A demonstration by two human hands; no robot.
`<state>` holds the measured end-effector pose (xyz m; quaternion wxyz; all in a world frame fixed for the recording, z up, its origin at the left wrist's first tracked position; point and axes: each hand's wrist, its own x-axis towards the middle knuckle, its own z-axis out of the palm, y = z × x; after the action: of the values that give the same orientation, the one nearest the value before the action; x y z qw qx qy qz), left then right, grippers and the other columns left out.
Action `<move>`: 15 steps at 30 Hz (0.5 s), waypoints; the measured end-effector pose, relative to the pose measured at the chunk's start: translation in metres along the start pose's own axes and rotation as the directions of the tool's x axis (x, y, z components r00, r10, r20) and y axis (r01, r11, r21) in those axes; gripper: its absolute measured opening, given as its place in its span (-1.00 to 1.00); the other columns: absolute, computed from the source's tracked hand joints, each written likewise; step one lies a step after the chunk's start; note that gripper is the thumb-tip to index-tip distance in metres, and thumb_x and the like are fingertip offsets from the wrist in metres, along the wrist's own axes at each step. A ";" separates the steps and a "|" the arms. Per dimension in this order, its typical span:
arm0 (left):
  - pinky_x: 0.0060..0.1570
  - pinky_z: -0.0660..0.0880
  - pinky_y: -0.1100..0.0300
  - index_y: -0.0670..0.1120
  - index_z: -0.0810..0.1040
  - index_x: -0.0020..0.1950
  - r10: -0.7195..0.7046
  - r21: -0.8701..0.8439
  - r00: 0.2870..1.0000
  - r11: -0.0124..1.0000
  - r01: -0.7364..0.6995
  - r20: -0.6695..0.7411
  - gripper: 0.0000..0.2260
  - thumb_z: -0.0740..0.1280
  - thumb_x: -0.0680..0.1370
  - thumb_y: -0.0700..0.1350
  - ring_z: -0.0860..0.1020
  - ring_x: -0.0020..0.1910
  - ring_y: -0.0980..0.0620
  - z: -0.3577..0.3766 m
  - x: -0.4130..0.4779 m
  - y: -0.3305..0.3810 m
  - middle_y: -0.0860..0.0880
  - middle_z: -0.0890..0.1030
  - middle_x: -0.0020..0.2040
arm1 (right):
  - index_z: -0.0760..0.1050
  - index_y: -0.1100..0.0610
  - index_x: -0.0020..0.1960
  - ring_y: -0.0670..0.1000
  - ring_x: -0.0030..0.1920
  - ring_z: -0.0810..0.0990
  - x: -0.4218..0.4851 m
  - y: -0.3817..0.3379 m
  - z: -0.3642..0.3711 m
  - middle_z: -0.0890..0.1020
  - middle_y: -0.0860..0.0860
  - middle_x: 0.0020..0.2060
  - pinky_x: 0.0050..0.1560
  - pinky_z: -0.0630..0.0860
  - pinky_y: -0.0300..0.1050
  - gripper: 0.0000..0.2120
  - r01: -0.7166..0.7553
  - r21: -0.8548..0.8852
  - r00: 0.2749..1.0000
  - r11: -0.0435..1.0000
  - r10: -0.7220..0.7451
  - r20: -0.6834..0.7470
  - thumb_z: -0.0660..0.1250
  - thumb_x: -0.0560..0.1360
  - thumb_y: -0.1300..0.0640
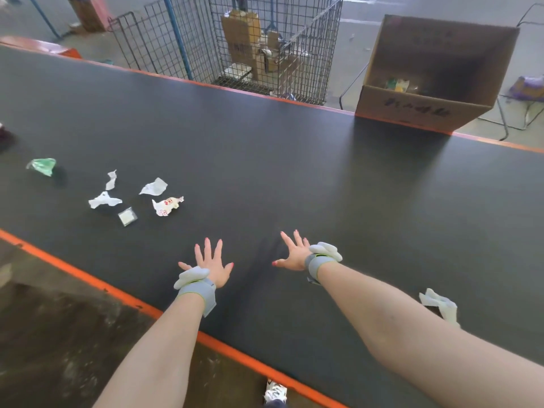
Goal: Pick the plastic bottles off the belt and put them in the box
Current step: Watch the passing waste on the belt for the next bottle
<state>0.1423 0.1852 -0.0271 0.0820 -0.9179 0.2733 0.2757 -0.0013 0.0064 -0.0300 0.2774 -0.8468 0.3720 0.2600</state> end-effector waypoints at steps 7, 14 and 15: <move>0.38 0.02 -0.41 0.10 -0.26 0.56 -0.070 -0.005 0.997 0.998 0.070 0.028 -0.33 0.13 0.62 0.11 -0.26 0.54 -0.11 0.001 0.002 -0.029 -0.02 -0.33 0.55 | -0.23 -0.17 0.56 0.12 0.56 -0.19 0.006 -0.027 0.007 -0.24 -0.03 0.56 0.53 -0.07 0.16 -0.15 0.105 0.019 0.994 0.994 -0.105 -0.003 0.27 0.52 -0.22; 0.38 0.02 -0.40 0.09 -0.24 0.56 -0.074 -0.006 0.997 0.997 0.074 0.025 -0.33 0.14 0.62 0.10 -0.25 0.55 -0.11 0.005 0.004 -0.033 -0.03 -0.31 0.55 | -0.22 -0.15 0.57 0.11 0.56 -0.20 0.010 -0.036 0.014 -0.22 -0.03 0.56 0.53 -0.08 0.15 -0.19 0.140 0.014 0.990 0.990 -0.141 0.013 0.26 0.55 -0.18; 0.38 0.02 -0.40 0.09 -0.24 0.56 -0.071 -0.002 0.997 0.997 0.071 0.023 -0.33 0.14 0.62 0.10 -0.24 0.55 -0.10 0.006 0.006 -0.033 -0.02 -0.31 0.55 | -0.23 -0.15 0.57 0.10 0.56 -0.20 0.011 -0.036 0.015 -0.22 -0.04 0.56 0.53 -0.08 0.15 -0.19 0.140 0.020 0.990 0.990 -0.140 0.020 0.25 0.55 -0.17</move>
<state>0.1616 0.2117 -0.0348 0.0935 -0.9239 0.2390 0.2838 0.0296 0.0319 -0.0373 0.3066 -0.8654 0.3111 0.2457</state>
